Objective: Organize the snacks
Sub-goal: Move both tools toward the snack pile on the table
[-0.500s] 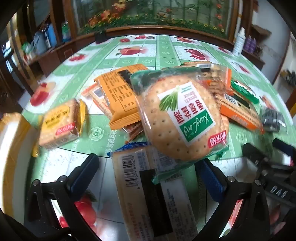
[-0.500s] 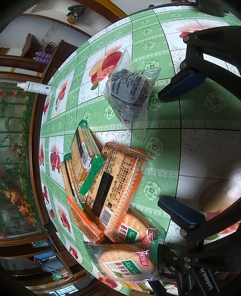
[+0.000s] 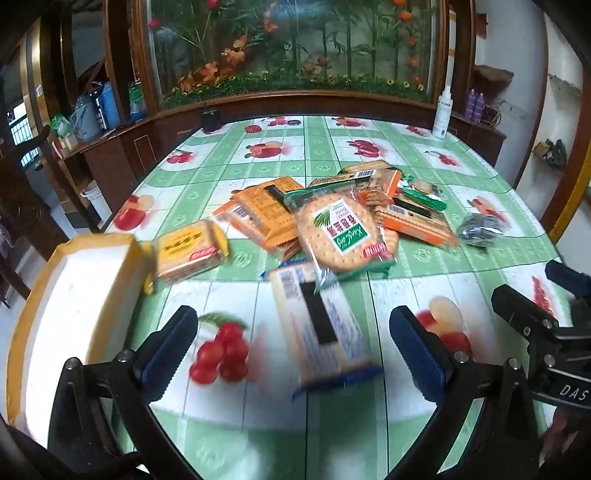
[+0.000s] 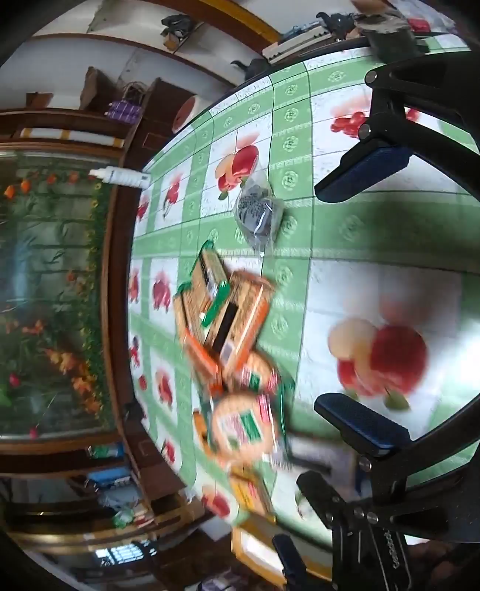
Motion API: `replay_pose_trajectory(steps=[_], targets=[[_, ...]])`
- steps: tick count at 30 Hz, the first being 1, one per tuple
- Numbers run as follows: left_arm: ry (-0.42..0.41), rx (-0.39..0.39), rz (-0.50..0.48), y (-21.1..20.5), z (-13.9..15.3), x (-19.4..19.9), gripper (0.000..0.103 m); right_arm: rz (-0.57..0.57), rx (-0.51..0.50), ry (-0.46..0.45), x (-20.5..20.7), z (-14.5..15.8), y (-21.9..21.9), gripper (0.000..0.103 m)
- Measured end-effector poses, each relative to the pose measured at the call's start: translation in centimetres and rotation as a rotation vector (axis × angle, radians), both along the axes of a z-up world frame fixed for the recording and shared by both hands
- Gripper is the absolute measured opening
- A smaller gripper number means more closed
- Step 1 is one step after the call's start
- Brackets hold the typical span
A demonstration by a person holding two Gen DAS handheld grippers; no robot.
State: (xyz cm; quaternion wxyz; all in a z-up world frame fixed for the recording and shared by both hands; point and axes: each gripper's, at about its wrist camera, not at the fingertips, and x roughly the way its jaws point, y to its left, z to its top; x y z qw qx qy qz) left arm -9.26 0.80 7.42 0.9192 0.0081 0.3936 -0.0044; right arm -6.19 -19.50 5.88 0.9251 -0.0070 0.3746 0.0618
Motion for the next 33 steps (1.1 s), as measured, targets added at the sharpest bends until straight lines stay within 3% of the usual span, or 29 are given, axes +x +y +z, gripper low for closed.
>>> replay_pose_trajectory(steps=[5, 11, 16, 33], targets=[[-0.045, 0.004, 0.028, 1.7, 0.4, -3.4, 0.103, 0.031, 0.028, -0.05, -3.7, 1.5, 1.5, 0.103], [-0.072, 0.015, 0.011, 2.8, 0.5, -5.4, 0.103, 0.078, 0.026, -0.065, -5.3, 1.4, 3.0, 0.103], [-0.047, -0.019, 0.033, 3.8, 0.2, -5.6, 0.103, 0.092, 0.039, -0.058, -5.9, 1.1, 3.2, 0.103], [-0.026, -0.026, 0.028, 4.5, -1.0, -4.6, 0.103, 0.131, 0.048, -0.029, -5.3, 0.7, 4.0, 0.103]])
